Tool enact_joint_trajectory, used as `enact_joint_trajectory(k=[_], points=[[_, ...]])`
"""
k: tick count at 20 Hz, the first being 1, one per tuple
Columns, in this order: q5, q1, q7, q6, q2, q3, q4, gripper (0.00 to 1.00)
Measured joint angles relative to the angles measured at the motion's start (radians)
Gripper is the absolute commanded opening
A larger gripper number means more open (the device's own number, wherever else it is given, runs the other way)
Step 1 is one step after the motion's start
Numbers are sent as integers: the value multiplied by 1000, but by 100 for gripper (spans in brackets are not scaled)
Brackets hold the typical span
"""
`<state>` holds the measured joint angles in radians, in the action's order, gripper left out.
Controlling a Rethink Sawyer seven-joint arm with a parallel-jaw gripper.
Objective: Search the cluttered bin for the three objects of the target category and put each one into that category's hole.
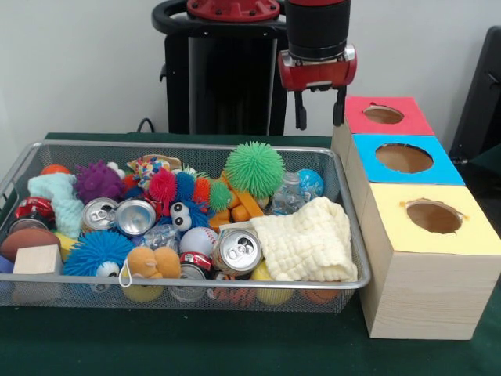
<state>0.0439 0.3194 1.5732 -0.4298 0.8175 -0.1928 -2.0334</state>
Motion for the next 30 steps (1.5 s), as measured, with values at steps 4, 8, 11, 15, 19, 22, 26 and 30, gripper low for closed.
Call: enact_joint_trajectory(k=[4, 8, 11, 15, 19, 22, 26, 30], points=[[16, 2, 0, 0, -24, 1, 52, 100], [30, 5, 0, 0, -45, 8, 119, 100], [31, 20, 0, -1, -62, 7, 169, 100], [31, 52, 0, -1, -80, 4, 217, 100], [31, 84, 0, -2, -97, 4, 265, 100], [31, 91, 0, -2, -103, 4, 288, 100], [47, 84, 0, -2, -116, 5, 319, 100], [80, 62, 0, 0, -128, 16, 335, 100]])
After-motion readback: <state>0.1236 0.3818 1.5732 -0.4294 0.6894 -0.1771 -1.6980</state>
